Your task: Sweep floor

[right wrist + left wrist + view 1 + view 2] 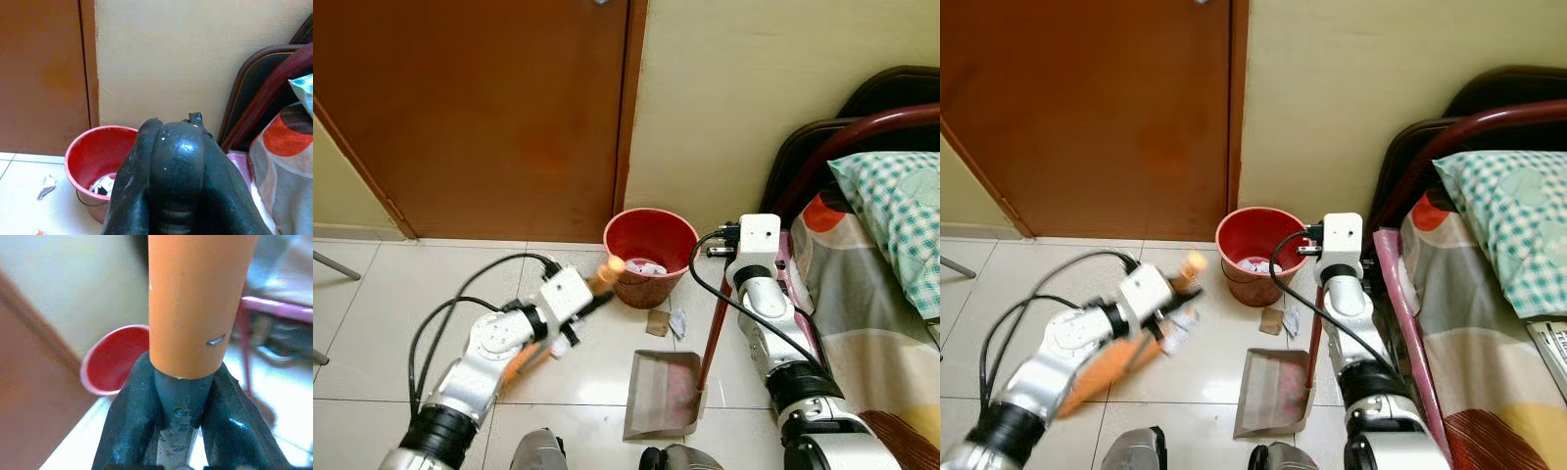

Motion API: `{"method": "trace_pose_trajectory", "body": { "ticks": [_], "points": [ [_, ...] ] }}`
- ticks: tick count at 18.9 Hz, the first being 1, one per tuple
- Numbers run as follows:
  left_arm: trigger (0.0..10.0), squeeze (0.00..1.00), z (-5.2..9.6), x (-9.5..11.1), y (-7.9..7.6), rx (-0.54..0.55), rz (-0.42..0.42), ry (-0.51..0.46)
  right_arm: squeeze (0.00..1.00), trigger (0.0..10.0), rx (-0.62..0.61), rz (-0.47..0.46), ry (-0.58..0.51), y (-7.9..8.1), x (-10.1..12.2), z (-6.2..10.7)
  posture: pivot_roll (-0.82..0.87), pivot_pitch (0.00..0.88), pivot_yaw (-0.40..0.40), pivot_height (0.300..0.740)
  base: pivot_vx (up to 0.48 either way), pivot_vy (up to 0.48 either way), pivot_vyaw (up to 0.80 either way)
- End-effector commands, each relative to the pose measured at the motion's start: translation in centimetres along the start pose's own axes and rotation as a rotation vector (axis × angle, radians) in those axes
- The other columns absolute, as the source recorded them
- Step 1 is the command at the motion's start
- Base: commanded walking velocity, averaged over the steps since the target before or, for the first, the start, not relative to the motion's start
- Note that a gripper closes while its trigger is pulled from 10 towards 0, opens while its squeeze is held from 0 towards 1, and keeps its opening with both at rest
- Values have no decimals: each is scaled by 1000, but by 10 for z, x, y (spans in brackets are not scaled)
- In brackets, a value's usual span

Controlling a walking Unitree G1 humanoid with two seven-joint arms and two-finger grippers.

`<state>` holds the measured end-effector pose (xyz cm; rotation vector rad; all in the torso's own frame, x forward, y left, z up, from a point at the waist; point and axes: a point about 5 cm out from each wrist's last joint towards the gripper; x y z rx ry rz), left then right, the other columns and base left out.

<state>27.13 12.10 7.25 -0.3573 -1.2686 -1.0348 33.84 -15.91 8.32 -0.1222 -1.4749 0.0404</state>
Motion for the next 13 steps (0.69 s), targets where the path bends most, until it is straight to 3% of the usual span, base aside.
{"method": "trace_pose_trajectory", "body": {
  "ticks": [1, 2, 5, 8, 13],
  "points": [
    [10000, 0, -1, 9, -11, -71, 35, -39, 0, 10000, -26, 20, 4, -5, 3, -4, 97, 126, -77, 740, 0, 0, 0],
    [10000, 0, 2, 17, -22, -119, 69, -61, 0, 10000, -40, 20, 6, -7, 5, -6, 85, 132, -72, 740, 0, 0, 0],
    [10000, 0, 4, 35, -33, -165, 145, -113, 0, 10000, -51, 17, 17, -6, 4, -7, 83, 151, -65, 740, 0, 0, 0],
    [10000, 0, 4, 47, -32, -150, 224, -165, 0, 10000, -68, 64, 39, -5, 1, -8, 86, 151, -69, 740, 0, 0, 0],
    [10000, 0, 2, 67, -16, -34, 376, -272, 0, 10000, -26, -1, 52, 13, 5, -13, 88, 152, -54, 740, 0, 0, 0]
  ]
}}
Point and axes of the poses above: a point about 5 cm out from each wrist's last joint towards the gripper, its own z axis pointing back from the gripper into the wrist, its own x axis along the axis of the wrist's last joint, y = z × x, and after that the axes turned 1 degree about z, right-handed
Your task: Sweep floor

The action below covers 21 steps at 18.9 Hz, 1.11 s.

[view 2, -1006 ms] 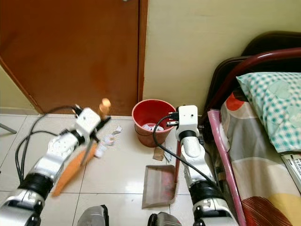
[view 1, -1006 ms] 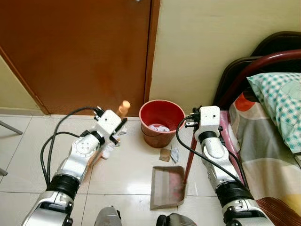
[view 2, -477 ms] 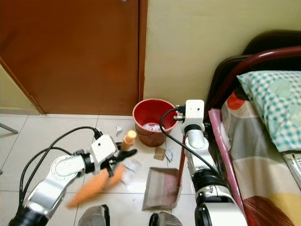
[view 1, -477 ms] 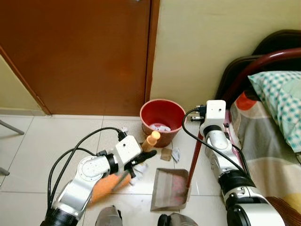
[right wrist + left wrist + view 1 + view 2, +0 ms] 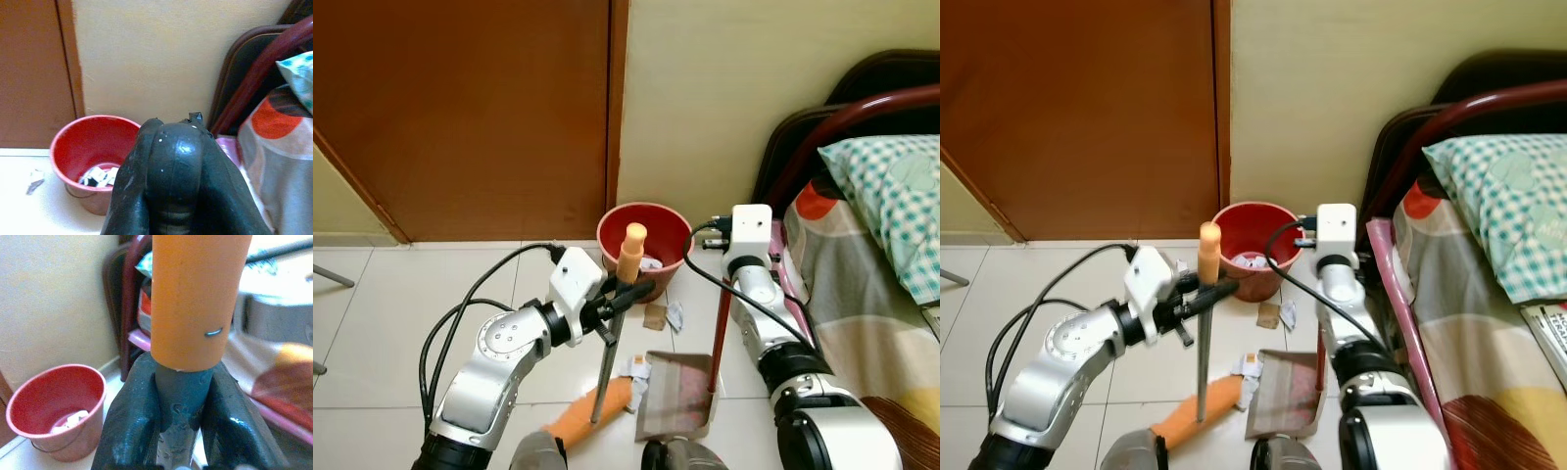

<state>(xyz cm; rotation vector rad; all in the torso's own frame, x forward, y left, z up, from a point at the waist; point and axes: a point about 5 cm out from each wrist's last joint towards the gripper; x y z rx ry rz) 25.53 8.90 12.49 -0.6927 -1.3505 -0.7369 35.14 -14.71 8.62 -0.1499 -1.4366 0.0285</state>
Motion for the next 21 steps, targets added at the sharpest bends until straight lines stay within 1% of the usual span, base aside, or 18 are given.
{"method": "trace_pose_trajectory", "body": {
  "ticks": [1, 2, 3, 5, 6, 7, 8, 9, 12, 14, 15, 16, 17, 19, 21],
  "points": [
    [10000, 0, -4, 8, 2, 26, 66, -61, 0, 10000, 15, -29, 18, 7, 0, -1, 86, 153, -50, 740, 0, 0, 0],
    [10000, 0, -7, 20, 19, 146, 120, -137, 0, 10000, 66, -58, 23, 22, 1, 0, 85, 157, -48, 740, 0, 0, 0],
    [10000, 0, -7, 22, 22, 172, 131, -151, 0, 10000, 73, -59, 22, 24, 1, 1, 83, 159, -45, 740, 0, 0, 0],
    [10000, 0, -3, 30, 43, 304, 187, -212, 0, 10000, 94, -69, 26, 31, 0, 1, 83, 159, -45, 740, 0, 0, 0],
    [10000, 0, 2, 34, 54, 369, 212, -241, 0, 10000, 103, -70, 28, 34, 0, 2, 85, 160, -43, 740, 0, 0, 0],
    [10000, 0, 6, 35, 60, 401, 201, -241, 0, 10000, 104, -70, 28, 34, 0, 2, 87, 160, -42, 740, 0, 0, 0],
    [10000, 0, 12, 34, 70, 455, 176, -233, 0, 10000, 105, -71, 29, 34, 0, 2, 87, 160, -42, 740, 0, 0, 0],
    [10000, 0, 17, 35, 77, 487, 159, -229, 0, 10000, 104, -71, 28, 33, 0, 1, 87, 160, -42, 740, 0, 0, 0],
    [10000, 0, 36, 39, 96, 584, 108, -229, 0, 10000, 100, -25, -7, 28, 5, 0, 88, 160, -43, 740, 0, 0, 0],
    [10000, 0, 56, 42, 112, 672, 54, -215, 0, 10000, 80, 13, -20, 19, 5, 0, 85, 168, -42, 740, 0, 0, 0],
    [10000, 0, 68, 42, 120, 735, 36, -212, 0, 10000, 63, 27, -26, 10, 5, -1, 86, 174, -46, 740, 0, 0, 0],
    [10000, 0, 76, 41, 123, 771, 20, -205, 0, 10000, 56, 31, -28, 4, 5, 0, 85, 171, -50, 740, 0, 0, 0],
    [10000, 0, 80, 38, 123, 785, 13, -194, 0, 10000, 49, 32, -28, -1, 3, 0, 84, 172, -53, 740, 0, 0, 0],
    [10000, 0, 84, 31, 120, 796, 13, -174, 0, 10000, 42, 36, -31, -6, 2, 2, 83, 171, -55, 740, 0, 0, 0],
    [10000, 0, 85, 15, 111, 789, 46, -141, 0, 10000, 49, -1, -59, -9, 6, 5, 65, 164, -61, 740, 0, 0, 0]
  ]
}}
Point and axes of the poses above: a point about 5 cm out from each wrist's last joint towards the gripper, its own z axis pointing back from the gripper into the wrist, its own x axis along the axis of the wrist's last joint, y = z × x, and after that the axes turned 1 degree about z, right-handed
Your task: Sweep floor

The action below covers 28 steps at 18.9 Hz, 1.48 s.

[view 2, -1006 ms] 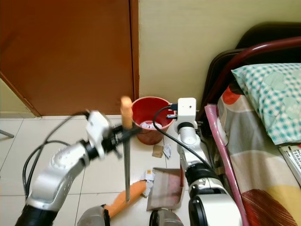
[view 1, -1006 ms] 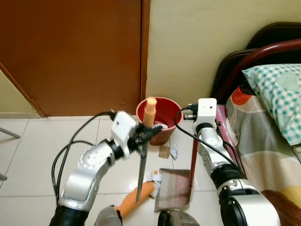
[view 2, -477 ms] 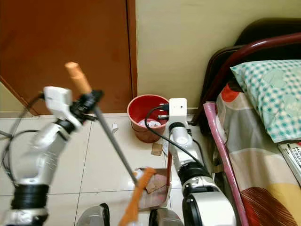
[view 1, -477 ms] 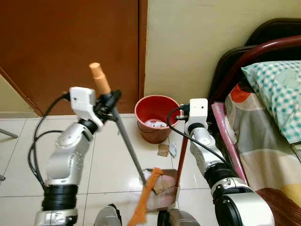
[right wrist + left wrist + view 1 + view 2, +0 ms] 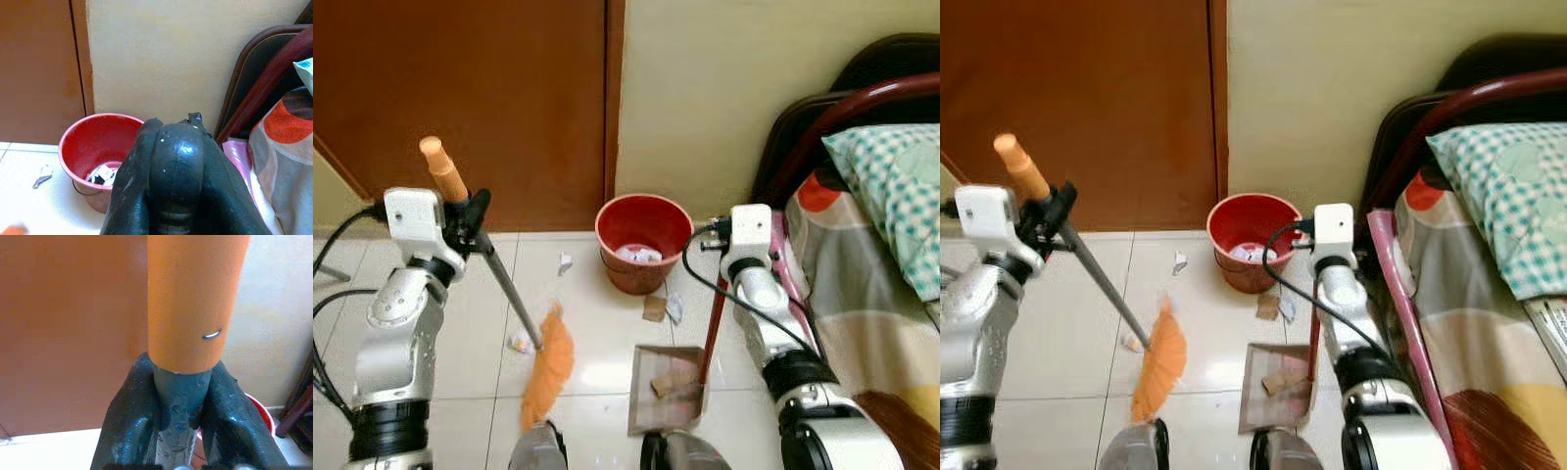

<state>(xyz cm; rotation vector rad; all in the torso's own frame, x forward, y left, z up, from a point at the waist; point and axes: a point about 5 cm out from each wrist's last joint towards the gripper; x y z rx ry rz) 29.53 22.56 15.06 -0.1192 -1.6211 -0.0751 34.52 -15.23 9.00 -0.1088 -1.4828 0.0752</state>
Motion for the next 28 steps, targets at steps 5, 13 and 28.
{"method": "trace_pose_trajectory", "body": {
  "ticks": [5, 13, 28],
  "points": [
    [10000, 0, 17, -35, -16, -24, -29, 97, 0, 10000, 15, -179, -175, 2, 46, 2, 43, 101, -27, 740, 0, 0, 0],
    [10000, 0, 16, -64, 1, 223, -118, 166, 0, 10000, 36, -348, -294, 3, 109, 1, 16, 65, -33, 740, 0, 0, 0],
    [10000, 0, -10, -67, -37, 152, -25, 103, 0, 10000, 127, -424, -552, 16, 221, -28, -5, 27, -78, 740, 0, 0, 0]
  ]
}}
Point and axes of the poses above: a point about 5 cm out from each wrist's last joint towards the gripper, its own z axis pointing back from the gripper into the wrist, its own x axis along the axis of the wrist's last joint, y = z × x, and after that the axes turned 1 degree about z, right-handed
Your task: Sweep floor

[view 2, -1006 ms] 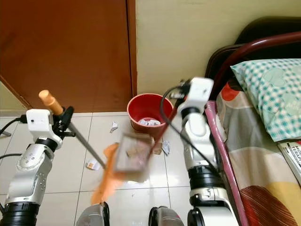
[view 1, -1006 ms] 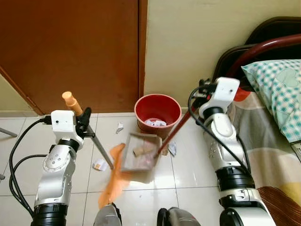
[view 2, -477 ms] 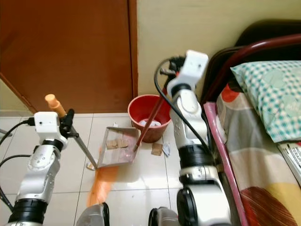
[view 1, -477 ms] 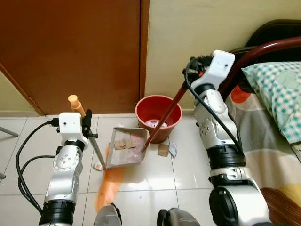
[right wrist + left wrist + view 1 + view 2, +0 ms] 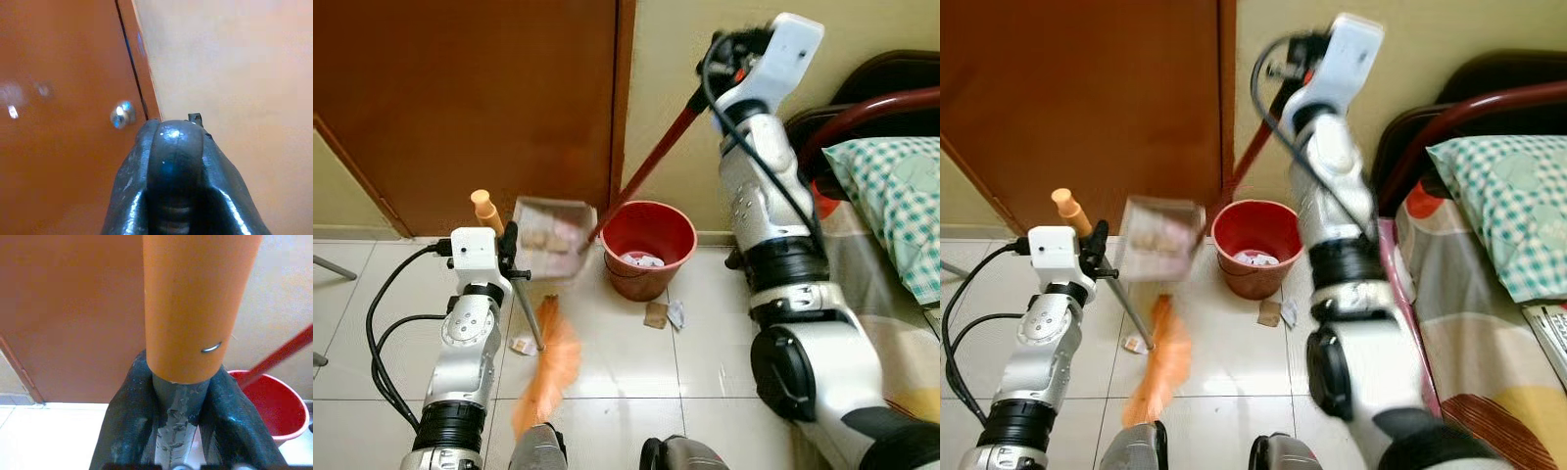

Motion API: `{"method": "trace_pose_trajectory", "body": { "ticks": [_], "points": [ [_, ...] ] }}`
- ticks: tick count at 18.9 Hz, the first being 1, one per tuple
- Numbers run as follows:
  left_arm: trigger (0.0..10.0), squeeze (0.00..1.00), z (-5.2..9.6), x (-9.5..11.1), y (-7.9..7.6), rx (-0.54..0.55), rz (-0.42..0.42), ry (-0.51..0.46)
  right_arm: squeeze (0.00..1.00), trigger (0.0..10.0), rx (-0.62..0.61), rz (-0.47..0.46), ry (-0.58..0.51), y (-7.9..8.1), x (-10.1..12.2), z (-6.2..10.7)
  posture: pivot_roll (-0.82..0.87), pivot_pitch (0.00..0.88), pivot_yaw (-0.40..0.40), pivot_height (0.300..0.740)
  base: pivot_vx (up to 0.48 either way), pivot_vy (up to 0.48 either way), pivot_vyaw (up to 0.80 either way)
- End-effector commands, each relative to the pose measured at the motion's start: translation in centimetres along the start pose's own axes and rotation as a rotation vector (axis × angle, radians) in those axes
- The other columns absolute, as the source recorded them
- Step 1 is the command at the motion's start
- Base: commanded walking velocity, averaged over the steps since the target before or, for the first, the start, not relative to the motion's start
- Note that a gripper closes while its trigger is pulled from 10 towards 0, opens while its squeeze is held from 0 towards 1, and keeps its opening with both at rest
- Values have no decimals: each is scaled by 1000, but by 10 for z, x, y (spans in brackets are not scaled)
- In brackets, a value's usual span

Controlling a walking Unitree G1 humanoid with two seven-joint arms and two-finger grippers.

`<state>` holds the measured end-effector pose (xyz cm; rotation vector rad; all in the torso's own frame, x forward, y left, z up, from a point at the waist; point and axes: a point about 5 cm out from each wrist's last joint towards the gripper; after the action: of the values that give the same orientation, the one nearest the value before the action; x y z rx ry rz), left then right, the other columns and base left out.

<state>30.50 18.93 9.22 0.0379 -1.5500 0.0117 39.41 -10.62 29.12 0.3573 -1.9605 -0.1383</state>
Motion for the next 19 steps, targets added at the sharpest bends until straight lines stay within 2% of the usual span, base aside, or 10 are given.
{"method": "trace_pose_trajectory", "body": {
  "ticks": [1, 3, 7, 8, 9, 10, 11, 13, 17, 19],
  "points": [
    [10000, 0, 1, -7, -5, -5, 19, 29, 0, 10000, -7, 12, -84, -3, 21, -6, -6, 26, -79, 740, 0, 0, 0],
    [10000, 0, 0, -7, -8, -13, 23, 27, 0, 10000, -17, 73, -166, -13, 44, -13, -9, 25, -79, 740, 0, 0, 0],
    [10000, 0, 0, -8, -11, -30, 28, 29, 0, 10000, -6, 193, -229, -23, 59, -14, -10, 25, -75, 740, 0, 0, 0],
    [10000, 0, 0, -9, -11, -34, 26, 32, 0, 10000, 25, 324, -256, -30, 63, -11, -9, 29, -73, 740, 0, 0, 0],
    [10000, 0, 0, -9, -11, -34, 24, 33, 0, 10000, 33, 356, -259, -32, 63, -11, -9, 29, -73, 740, 0, 0, 0],
    [10000, 0, 1, -9, -10, -34, 21, 35, 0, 10000, 41, 384, -262, -33, 63, -10, -11, 32, -71, 740, 0, 0, 0],
    [10000, 0, 1, -10, -10, -35, 7, 38, 0, 10000, 88, 482, -259, -33, 55, -4, -11, 32, -69, 740, 0, 0, 0],
    [10000, 0, 1, -10, -10, -36, 7, 38, 0, 10000, 100, 499, -257, -32, 52, -3, -11, 32, -69, 740, 0, 0, 0],
    [10000, 0, 1, -10, -13, -46, 10, 39, 0, 10000, 278, 675, -253, -12, 27, 10, -8, 35, -67, 740, 0, 0, 0],
    [10000, 0, 1, -10, -13, -48, 10, 39, 0, 10000, 324, 710, -252, -7, 21, 14, -8, 35, -67, 740, 0, 0, 0]
  ]
}}
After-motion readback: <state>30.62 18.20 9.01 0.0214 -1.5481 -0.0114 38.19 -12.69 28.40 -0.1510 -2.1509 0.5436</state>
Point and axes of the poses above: a point about 5 cm out from each wrist's last joint towards the gripper, its own z axis pointing back from the gripper into the wrist, its own x axis along the axis of the wrist's last joint, y = z × x, and after that the axes turned 1 degree about z, right-handed
